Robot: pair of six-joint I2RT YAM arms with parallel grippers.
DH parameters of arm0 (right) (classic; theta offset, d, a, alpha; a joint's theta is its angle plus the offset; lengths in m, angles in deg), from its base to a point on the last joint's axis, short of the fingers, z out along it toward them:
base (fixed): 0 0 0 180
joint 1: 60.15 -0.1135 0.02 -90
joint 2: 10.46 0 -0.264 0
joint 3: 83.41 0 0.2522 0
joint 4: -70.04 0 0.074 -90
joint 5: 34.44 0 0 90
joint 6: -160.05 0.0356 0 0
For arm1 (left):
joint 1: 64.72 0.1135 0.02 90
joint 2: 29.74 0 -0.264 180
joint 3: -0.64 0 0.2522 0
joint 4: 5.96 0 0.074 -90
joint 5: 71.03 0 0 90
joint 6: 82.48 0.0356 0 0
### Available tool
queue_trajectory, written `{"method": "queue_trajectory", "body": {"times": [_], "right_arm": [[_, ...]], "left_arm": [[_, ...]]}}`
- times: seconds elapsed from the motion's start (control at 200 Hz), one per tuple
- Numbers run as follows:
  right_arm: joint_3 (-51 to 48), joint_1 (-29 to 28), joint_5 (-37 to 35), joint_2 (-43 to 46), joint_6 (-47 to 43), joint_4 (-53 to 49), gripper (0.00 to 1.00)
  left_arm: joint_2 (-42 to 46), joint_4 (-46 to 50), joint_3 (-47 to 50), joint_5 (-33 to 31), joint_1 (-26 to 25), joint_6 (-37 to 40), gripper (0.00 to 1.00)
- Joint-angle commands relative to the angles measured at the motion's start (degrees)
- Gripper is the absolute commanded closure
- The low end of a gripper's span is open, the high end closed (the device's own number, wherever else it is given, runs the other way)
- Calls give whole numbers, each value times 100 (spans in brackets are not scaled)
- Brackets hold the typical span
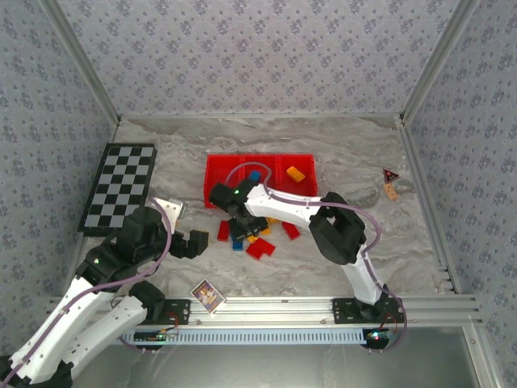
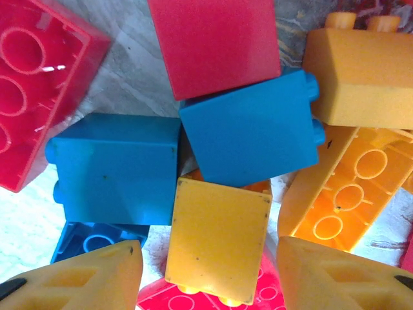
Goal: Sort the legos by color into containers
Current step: Pick up the lego from the center of the table.
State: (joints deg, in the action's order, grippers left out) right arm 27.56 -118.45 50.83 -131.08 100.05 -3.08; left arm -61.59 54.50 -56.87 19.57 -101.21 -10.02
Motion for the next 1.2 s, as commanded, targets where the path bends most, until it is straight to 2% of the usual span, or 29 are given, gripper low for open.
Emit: {"method": "queue_trajectory", "body": {"times": [0.0,0.195,0.495,0.63,0.835,0.974,1.194], "right_arm": [[234,-108,-231,-188,-79,-410,43],[317,-138,-477,-326,-117,-555,47],[255,-83,-710,-309,-91,-557,62],[198,-91,-861,-70,-68,-587,72],[116,0,-1192,665,-104,-712,75],[96,425,-1430,1273,-325,-712,75],[274,1815,-1250,1394,-931,-402,76]], "left_arm": [[48,-32,-20,-61,-23,81,0],[48,-38,-14,-69,-18,79,0],[44,-39,-7,-69,-24,84,0],[39,-46,-11,-69,-25,78,0],[17,-39,-9,-69,-25,84,0],[-22,-51,-7,-47,-23,84,0],[-57,-51,-6,-16,-24,93,0]]}}
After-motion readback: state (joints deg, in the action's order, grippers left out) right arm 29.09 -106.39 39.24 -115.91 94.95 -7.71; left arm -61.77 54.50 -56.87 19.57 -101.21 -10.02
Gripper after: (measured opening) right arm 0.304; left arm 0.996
